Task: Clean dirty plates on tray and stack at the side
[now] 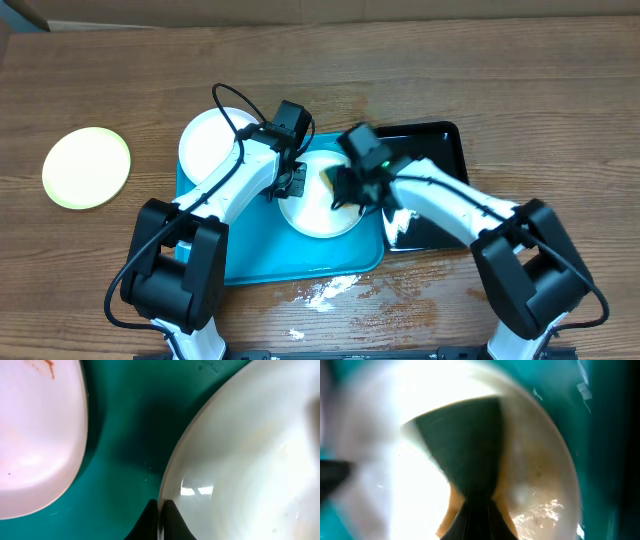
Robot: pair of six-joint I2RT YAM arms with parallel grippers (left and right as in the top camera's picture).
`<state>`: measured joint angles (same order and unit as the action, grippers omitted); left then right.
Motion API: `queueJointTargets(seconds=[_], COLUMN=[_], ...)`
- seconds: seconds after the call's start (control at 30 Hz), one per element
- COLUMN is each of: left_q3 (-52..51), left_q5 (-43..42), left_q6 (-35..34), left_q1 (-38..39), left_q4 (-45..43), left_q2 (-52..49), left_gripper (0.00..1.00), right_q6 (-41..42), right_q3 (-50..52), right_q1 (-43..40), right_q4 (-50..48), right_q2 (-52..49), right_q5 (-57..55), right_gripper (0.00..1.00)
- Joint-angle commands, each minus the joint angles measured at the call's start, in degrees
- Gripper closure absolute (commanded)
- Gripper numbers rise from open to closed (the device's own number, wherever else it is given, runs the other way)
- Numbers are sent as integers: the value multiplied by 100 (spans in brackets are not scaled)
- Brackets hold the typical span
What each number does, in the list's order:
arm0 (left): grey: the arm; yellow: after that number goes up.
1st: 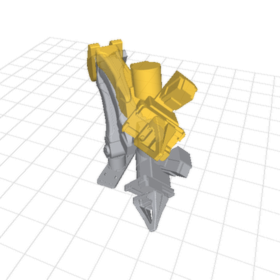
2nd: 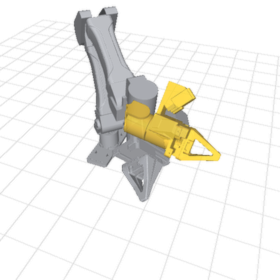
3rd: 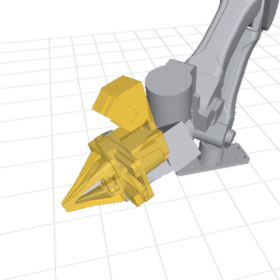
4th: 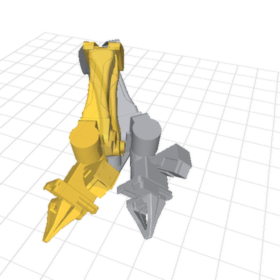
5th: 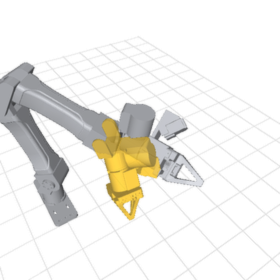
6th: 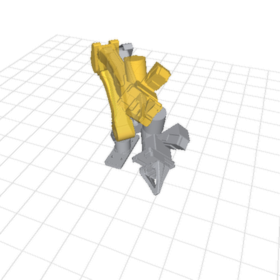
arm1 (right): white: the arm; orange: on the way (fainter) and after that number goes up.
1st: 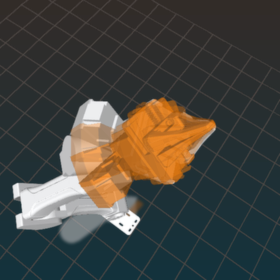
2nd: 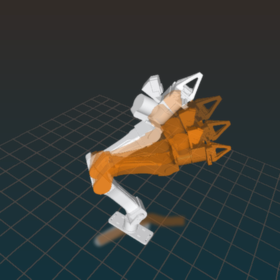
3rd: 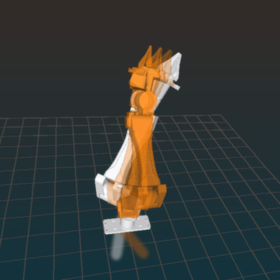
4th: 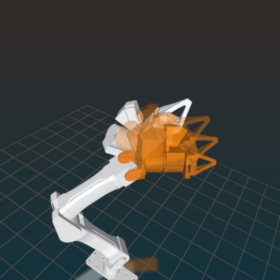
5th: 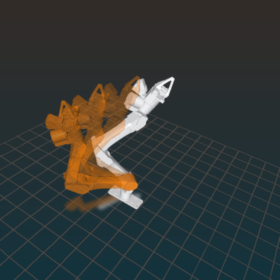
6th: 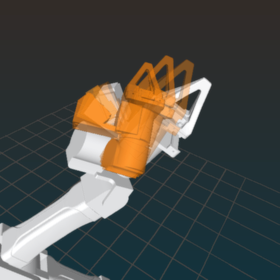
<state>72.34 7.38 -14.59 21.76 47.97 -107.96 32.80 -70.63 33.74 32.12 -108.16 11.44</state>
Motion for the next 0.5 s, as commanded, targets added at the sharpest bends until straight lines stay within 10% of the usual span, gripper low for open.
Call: queueJointTargets(seconds=[0.0, 0.47], left_q3=[15, 98], left_q5=[221, 444], left_q6=[26, 20], left_q1=[0, 0], left_q4=[17, 17], left_q2=[-35, 7], left_gripper=[96, 96], right_q6=[-439, -905], right_q3=[-555, -1270], right_q1=[-138, -876], right_q4=[-138, 1220], right_q2=[79, 317], right_q5=[1294, 1303], right_gripper=[96, 96])
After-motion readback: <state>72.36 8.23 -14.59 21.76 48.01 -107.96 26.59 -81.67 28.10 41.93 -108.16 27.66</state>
